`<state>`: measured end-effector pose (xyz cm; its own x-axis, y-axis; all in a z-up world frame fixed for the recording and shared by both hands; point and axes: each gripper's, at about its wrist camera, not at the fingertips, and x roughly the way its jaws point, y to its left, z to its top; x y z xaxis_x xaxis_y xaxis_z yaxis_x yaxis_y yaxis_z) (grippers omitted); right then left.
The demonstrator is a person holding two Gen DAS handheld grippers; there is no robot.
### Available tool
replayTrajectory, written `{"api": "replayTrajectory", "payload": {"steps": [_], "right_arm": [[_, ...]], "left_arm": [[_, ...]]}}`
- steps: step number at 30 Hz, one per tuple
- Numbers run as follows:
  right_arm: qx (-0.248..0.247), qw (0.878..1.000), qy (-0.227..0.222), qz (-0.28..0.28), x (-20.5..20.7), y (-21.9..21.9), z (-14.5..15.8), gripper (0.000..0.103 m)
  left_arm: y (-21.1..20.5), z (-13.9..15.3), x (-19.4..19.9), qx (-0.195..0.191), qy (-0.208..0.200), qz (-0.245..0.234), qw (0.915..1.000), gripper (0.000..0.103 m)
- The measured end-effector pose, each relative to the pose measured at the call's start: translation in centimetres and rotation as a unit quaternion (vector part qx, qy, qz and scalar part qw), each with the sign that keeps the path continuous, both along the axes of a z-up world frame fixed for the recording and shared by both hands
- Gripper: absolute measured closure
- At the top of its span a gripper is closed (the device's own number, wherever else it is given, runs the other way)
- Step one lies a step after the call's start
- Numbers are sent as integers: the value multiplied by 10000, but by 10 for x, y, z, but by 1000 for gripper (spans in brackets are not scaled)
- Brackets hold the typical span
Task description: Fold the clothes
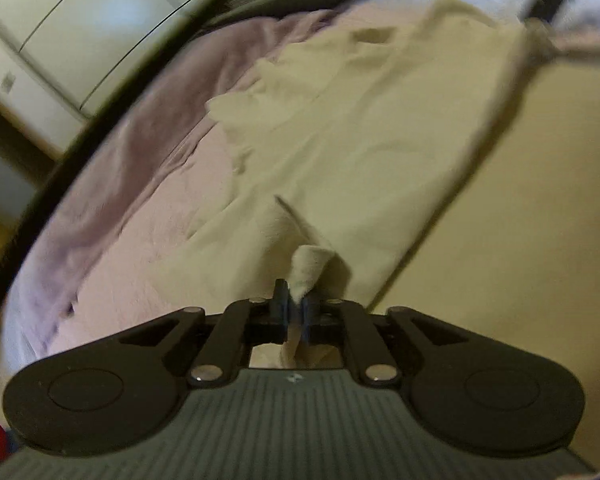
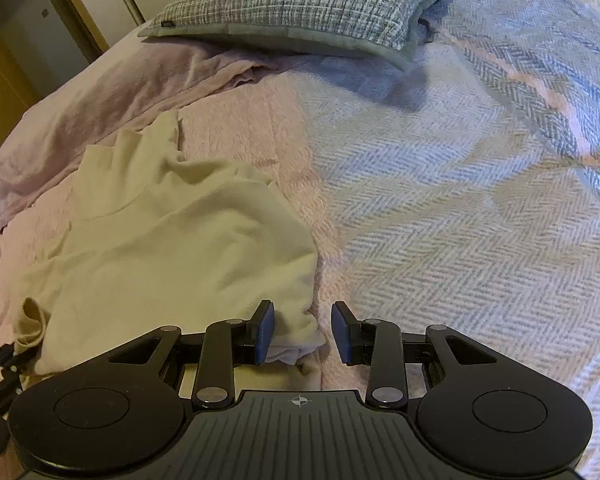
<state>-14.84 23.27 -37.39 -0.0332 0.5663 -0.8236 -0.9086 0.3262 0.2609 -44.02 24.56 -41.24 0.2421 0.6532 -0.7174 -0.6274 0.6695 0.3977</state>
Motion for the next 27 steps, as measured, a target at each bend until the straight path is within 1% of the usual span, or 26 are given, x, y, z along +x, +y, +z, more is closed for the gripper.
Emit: {"api": "replayTrajectory", "payload": {"steps": [1, 2, 3, 4, 5, 6, 7, 8, 9, 10, 13, 16, 18, 19, 21, 22, 24, 27], "right_arm": [[-8, 10000, -17, 1, 1, -1, 1, 68], [-17, 10000, -33, -1, 2, -2, 1, 68], [-23, 10000, -47, -12, 2, -3, 3, 68], [-13, 10000, -59, -26, 2, -3, 5, 68], [12, 10000, -68, -29, 1, -4, 8, 68], [38, 10000, -78, -32, 0, -4, 11, 68], [71, 9999, -94, -29, 0, -4, 14, 68], [126, 9998, -131, -4, -2, -4, 17, 68], [189, 9996, -182, 36, -5, -3, 20, 68], [242, 9994, -228, 86, -7, -1, 22, 68], [256, 9989, -335, 209, -13, 7, 21, 68], [205, 9989, -342, 249, -15, 11, 18, 68], [185, 9990, -319, 259, -14, 10, 17, 68], [154, 9990, -321, 268, -14, 10, 16, 68], [93, 9990, -326, 285, -13, 8, 15, 68], [67, 9990, -330, 289, -12, 8, 15, 68], [65, 9991, -324, 265, -12, 9, 15, 68], [114, 9990, -332, 262, -12, 12, 16, 68]], "left_arm": [[7, 8, -9, -277, -388, 165, 9987, 91], [13, 16, -19, -553, -775, 330, 9949, 91], [20, 25, -28, -828, -1160, 494, 9886, 90], [25, 33, -38, -1100, -1592, 618, 9791, 90], [29, 40, -48, -1330, -2048, 687, 9673, 90], [33, 46, -57, -1521, -2474, 739, 9540, 90], [37, 53, -66, -1708, -2894, 790, 9385, 90], [42, 56, -73, -1821, -3206, 839, 9257, 90], [46, 58, -77, -1864, -3414, 888, 9170, 90], [48, 57, -77, -1881, -3461, 894, 9148, 90], [51, 47, -67, -1855, -3127, 778, 9283, 90], [53, 37, -57, -1827, -2788, 661, 9405, 90], [48, 29, -55, -1803, -2406, 671, 9514, 89], [46, 26, -58, -1838, -2313, 693, 9528, 89], [42, 28, -65, -1963, -2334, 686, 9499, 89], [42, 31, -69, -2043, -2439, 662, 9457, 88], [47, 40, -77, -2220, -2881, 597, 9296, 85], [54, 50, -86, -2241, -3485, 606, 9081, 85]]}}
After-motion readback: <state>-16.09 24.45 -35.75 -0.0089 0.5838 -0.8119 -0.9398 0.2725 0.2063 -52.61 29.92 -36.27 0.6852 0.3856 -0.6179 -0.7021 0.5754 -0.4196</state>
